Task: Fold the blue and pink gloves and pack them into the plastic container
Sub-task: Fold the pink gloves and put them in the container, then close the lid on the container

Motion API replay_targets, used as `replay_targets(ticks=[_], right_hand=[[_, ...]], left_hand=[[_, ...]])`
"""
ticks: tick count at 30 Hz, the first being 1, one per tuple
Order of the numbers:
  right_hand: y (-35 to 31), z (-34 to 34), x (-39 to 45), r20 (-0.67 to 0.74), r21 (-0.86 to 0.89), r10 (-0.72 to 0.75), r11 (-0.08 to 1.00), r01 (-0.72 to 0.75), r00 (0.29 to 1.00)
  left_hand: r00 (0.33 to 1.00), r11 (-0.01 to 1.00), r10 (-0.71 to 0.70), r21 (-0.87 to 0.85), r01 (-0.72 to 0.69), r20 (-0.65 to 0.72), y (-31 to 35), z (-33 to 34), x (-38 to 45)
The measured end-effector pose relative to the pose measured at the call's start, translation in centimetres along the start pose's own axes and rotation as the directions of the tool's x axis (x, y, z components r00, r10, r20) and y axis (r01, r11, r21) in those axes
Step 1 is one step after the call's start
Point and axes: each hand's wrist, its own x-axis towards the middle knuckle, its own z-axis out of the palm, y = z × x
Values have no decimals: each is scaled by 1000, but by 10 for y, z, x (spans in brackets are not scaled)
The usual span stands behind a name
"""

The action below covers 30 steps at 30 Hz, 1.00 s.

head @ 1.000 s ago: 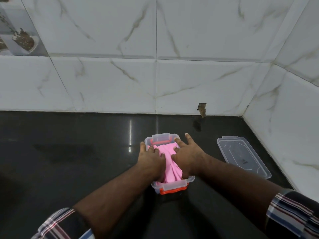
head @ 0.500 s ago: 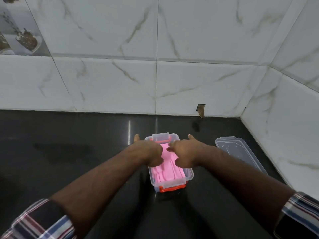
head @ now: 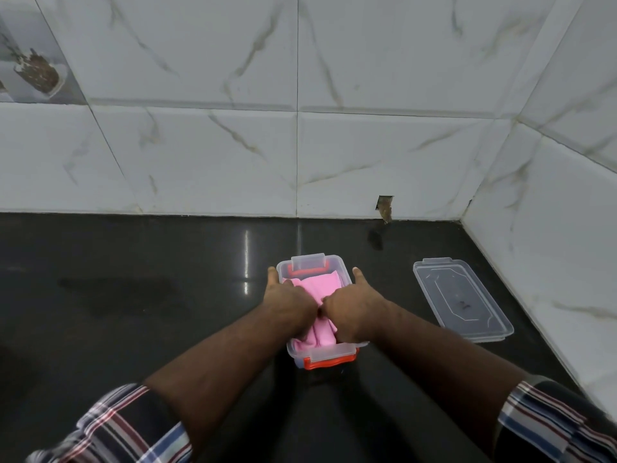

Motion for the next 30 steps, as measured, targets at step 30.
replay_targets(ticks=[30], right_hand=[[52, 49, -66, -259, 410, 498, 833, -372, 828]], left_hand=[[846, 872, 3, -412, -262, -533, 104, -33, 15]])
